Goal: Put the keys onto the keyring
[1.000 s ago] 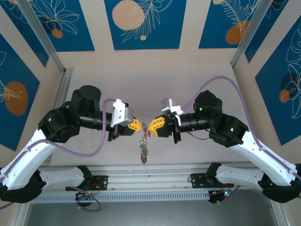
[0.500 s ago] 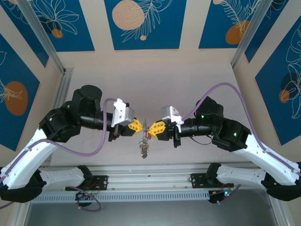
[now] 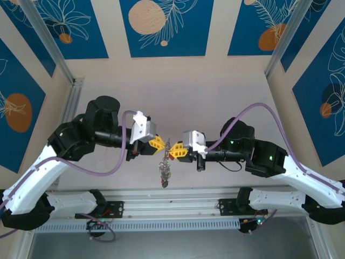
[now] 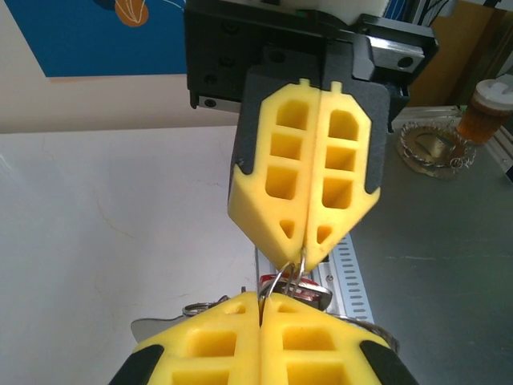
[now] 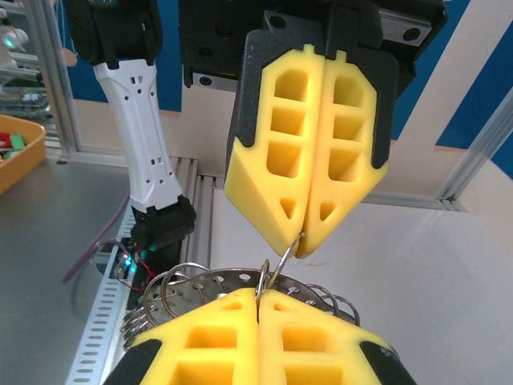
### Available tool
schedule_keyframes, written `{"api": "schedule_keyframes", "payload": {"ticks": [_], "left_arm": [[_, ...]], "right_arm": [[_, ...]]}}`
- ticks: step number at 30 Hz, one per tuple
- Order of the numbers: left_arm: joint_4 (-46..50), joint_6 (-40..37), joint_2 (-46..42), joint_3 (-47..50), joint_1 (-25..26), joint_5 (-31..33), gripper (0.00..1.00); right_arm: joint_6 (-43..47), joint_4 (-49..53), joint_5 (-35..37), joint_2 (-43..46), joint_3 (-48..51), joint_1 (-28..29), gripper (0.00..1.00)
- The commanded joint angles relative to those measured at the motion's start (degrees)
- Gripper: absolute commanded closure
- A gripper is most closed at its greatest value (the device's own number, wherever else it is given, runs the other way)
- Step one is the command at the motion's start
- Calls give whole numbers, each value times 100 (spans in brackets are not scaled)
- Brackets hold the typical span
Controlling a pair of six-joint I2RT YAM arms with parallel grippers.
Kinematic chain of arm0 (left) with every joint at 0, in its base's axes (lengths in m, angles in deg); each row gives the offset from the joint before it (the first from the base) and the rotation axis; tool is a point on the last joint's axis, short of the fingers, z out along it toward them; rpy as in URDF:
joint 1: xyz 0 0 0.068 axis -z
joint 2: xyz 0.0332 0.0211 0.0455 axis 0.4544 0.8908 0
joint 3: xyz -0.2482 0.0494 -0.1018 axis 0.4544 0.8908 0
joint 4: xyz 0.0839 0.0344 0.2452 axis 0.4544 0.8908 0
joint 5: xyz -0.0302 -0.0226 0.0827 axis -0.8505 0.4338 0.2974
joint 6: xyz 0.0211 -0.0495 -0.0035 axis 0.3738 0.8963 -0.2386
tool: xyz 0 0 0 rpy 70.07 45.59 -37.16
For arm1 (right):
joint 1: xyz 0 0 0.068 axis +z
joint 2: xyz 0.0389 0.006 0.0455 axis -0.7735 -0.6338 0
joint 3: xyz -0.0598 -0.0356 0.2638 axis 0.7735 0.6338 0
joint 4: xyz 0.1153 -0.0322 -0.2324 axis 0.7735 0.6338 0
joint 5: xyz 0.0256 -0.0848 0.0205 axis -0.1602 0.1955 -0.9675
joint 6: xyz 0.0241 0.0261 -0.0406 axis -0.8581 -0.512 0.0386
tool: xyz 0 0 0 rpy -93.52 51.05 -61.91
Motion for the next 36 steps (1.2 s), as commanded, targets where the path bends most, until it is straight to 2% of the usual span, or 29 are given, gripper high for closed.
{"api": "schedule_keyframes", "payload": {"ticks": [1, 6, 12, 25, 36], "left_arm": [[-491, 72, 39, -297, 61, -71, 100], [-500, 101, 39, -293, 59, -35, 100], [-489, 117, 56, -305, 59, 6, 100], [-554, 148, 24, -330, 50, 111, 100], [-733, 207, -88, -266, 44, 37, 100]], "right_arm": [[376, 156, 616, 34, 72, 310, 100], [519, 111, 988, 56, 106, 499, 100], [840, 3, 1881, 61, 186, 892, 100], [1439, -301, 3224, -8, 416, 1439, 100], [1462, -543, 3559, -3, 552, 1286, 100]]}}
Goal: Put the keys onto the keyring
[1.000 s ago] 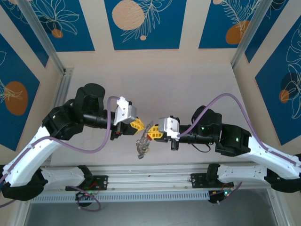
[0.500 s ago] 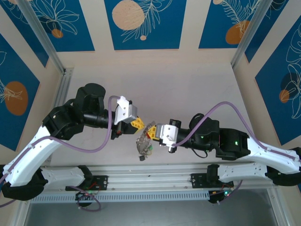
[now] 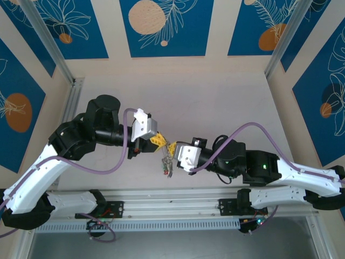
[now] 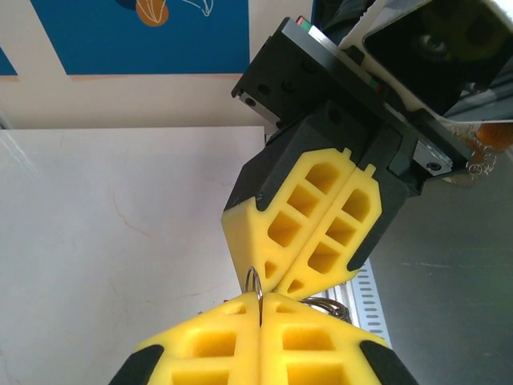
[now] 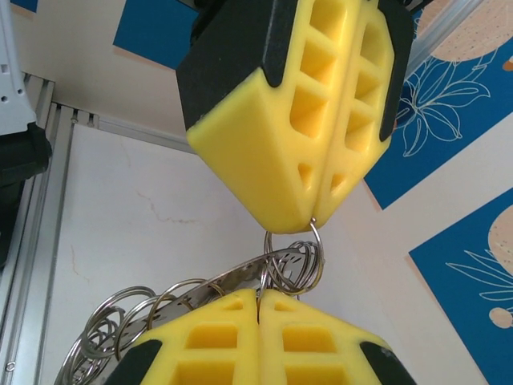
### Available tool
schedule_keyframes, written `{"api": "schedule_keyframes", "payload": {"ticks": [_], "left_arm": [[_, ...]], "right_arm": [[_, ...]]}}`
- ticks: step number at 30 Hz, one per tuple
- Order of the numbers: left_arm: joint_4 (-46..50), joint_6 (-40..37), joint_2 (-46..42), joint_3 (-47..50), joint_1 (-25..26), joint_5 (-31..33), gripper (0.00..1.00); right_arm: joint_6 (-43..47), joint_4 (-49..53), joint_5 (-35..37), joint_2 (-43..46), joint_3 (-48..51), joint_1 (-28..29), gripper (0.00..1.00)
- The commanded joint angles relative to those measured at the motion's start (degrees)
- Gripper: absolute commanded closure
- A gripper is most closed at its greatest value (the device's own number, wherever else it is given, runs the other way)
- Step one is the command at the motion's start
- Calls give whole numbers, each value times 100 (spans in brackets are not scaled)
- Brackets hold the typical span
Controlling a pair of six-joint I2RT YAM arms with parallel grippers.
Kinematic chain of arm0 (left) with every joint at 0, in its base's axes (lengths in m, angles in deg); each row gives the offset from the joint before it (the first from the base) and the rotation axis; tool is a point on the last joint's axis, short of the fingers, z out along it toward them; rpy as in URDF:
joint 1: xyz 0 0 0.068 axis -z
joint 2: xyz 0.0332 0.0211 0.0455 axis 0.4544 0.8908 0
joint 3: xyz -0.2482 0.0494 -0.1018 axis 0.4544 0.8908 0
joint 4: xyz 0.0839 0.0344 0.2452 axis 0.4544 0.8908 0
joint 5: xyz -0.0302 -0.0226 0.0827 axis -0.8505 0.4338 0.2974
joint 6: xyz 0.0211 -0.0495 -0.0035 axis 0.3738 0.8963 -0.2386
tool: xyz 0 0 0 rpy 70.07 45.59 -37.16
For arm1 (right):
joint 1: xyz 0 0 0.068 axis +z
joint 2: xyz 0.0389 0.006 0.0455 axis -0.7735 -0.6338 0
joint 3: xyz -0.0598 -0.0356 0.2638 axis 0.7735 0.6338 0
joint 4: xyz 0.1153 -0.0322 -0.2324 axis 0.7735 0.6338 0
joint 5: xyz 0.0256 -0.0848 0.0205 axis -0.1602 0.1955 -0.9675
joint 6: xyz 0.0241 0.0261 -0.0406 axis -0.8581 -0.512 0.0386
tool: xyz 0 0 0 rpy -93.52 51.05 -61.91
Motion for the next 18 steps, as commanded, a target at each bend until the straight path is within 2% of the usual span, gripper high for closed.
{"api": "schedule_keyframes", "payload": {"ticks": [1, 9, 12, 17, 18], "left_arm": [[-635, 110, -151, -222, 42, -179, 100], [-866, 224, -305, -70, 37, -119, 100], [-976, 255, -371, 36, 35, 22, 100], [-1180, 259, -499, 273, 32, 281, 100], [-1186, 248, -507, 312, 32, 291, 100]], "right_arm": [[40, -122, 212, 0, 143, -134, 100], [-190, -52, -230, 94, 139, -301, 86], [-303, 57, -409, 167, 59, -280, 76], [-563, 131, -441, 395, 6, -279, 66], [-645, 147, -477, 461, -19, -304, 58]]}}
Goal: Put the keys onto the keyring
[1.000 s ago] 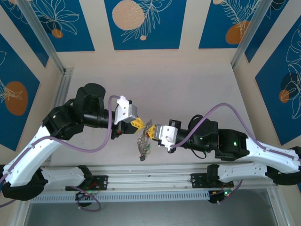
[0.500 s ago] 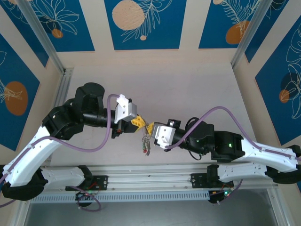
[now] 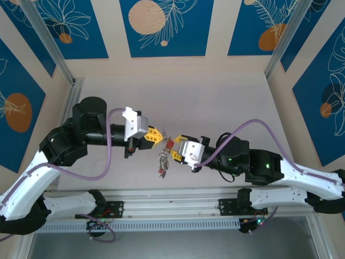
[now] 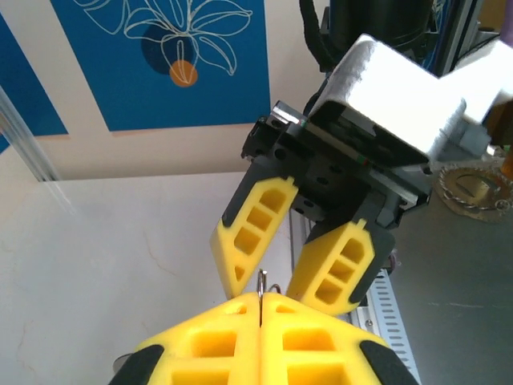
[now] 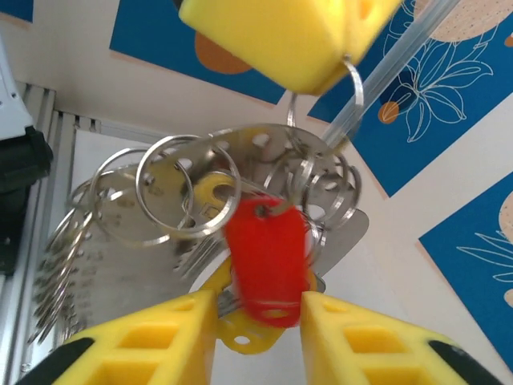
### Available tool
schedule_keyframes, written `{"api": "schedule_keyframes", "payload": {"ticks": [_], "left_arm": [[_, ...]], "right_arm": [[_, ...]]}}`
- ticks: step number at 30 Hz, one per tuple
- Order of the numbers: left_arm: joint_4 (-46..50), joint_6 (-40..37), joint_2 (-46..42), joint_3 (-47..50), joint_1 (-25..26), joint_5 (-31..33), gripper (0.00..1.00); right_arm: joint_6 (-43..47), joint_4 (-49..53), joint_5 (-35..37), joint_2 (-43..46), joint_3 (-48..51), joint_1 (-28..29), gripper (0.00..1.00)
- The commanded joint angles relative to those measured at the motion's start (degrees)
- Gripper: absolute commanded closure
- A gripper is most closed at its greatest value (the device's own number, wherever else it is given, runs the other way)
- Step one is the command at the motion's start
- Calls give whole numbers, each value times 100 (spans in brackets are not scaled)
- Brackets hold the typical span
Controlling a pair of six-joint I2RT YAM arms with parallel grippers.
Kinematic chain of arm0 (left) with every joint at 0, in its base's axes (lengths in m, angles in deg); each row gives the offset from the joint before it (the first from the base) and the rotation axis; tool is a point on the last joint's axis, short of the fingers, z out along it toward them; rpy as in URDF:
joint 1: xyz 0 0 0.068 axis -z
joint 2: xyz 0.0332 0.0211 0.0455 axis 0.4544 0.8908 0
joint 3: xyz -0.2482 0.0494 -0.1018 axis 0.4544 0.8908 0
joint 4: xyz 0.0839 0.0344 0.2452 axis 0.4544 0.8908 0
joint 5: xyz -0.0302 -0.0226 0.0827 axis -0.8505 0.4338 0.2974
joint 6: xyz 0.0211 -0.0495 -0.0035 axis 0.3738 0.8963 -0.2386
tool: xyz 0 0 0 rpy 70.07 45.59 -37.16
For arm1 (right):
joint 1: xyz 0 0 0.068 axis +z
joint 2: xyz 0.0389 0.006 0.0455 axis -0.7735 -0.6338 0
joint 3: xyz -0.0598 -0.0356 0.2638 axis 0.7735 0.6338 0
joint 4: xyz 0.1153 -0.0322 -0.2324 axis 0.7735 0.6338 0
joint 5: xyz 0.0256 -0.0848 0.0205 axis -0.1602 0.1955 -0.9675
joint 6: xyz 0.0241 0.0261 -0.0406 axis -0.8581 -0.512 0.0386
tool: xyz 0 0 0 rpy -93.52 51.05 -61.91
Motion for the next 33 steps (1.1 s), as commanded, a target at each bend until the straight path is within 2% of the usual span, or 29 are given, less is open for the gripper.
{"api": "schedule_keyframes", "payload": {"ticks": [1, 5, 9, 13, 19, 29, 33], "left_arm": [[-462, 43, -81, 142, 28, 83, 100], [-568, 37, -122, 266, 20, 25, 100], [-901, 173, -265, 535, 19, -181, 100], [-1238, 324, -440, 822, 7, -424, 100], [-1518, 413, -705, 1091, 6, -586, 100], [-1886, 511, -906, 1406, -1, -571, 100], [-2001, 553, -876, 1462, 7, -612, 100]], "right_arm": [[-342, 41, -191, 315, -129, -45, 48], [-516, 0, -526, 587, -298, -95, 49], [-639, 170, -1048, 415, -584, -281, 50], [-1240, 229, -2318, 145, -863, -904, 65], [-2064, 576, -4142, -277, -1232, -1839, 67], [-2149, 606, -4723, -651, -1339, -1839, 68], [-2124, 625, -4756, -700, -1368, -1845, 73]]}}
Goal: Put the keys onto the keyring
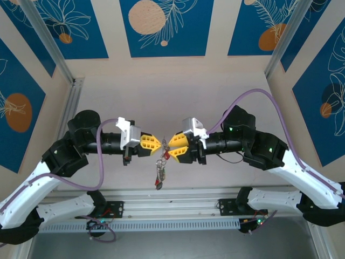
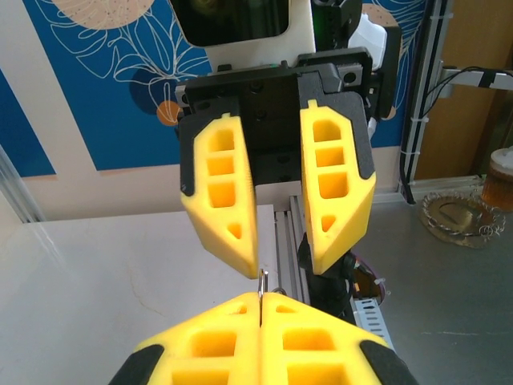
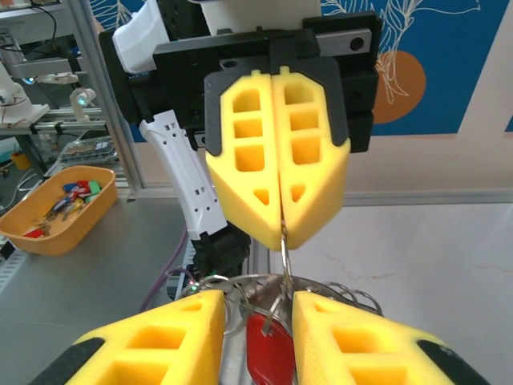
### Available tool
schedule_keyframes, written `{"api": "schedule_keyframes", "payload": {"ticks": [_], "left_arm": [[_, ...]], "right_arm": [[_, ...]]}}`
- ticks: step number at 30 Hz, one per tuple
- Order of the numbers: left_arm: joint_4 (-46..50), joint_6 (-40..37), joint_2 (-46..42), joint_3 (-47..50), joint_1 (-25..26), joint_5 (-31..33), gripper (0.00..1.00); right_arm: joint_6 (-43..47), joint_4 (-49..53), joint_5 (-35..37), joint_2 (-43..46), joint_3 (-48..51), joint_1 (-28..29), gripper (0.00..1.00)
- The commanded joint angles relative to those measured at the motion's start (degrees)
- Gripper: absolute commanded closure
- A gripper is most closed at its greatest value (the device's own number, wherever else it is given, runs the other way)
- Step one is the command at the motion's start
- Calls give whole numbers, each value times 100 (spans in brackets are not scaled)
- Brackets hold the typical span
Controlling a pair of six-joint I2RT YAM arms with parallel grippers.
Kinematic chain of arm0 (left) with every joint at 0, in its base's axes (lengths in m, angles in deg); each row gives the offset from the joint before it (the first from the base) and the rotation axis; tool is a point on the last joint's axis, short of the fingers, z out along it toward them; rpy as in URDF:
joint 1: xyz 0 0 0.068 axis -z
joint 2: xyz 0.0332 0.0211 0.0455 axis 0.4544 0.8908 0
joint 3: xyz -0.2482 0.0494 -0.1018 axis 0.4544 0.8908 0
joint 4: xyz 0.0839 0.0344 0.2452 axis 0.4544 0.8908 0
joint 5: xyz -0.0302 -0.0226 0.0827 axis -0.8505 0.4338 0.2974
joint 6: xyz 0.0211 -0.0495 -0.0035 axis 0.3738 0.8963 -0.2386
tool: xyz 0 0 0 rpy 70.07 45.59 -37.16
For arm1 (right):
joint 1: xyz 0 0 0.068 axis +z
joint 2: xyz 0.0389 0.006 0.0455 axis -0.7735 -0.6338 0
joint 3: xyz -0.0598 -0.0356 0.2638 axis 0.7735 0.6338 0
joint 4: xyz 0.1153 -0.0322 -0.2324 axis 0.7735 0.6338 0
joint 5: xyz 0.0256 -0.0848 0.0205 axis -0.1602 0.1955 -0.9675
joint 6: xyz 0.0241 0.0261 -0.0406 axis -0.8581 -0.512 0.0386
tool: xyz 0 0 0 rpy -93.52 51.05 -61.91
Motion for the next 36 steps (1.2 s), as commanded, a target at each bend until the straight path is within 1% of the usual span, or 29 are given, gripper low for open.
{"api": "schedule_keyframes", "payload": {"ticks": [1, 11, 16, 18, 29, 32, 34, 36], "left_arm": [[-531, 114, -41, 6, 2, -192, 100], [-693, 222, 35, 1, -1, -308, 100], [-665, 207, 41, -31, 1, -306, 100], [-654, 204, 53, -42, 1, -310, 100], [-652, 213, 89, -77, 0, -332, 100], [-666, 209, 105, -90, 0, -347, 100], [-662, 204, 109, -110, 0, -356, 100], [-670, 213, 114, -108, -1, -373, 100]], "right_arm": [[-56, 28, -230, -8, -138, -28, 73], [-67, -132, 149, 66, 13, -114, 74], [-122, -308, 419, 319, 190, -202, 66], [-179, -363, 313, 362, 228, -281, 64], [-232, -372, -331, 71, 157, -320, 62], [-232, -346, -381, 30, 151, -323, 63], [-231, -346, -373, 6, 156, -326, 65], [-226, -338, -363, -29, 145, -333, 74]]}}
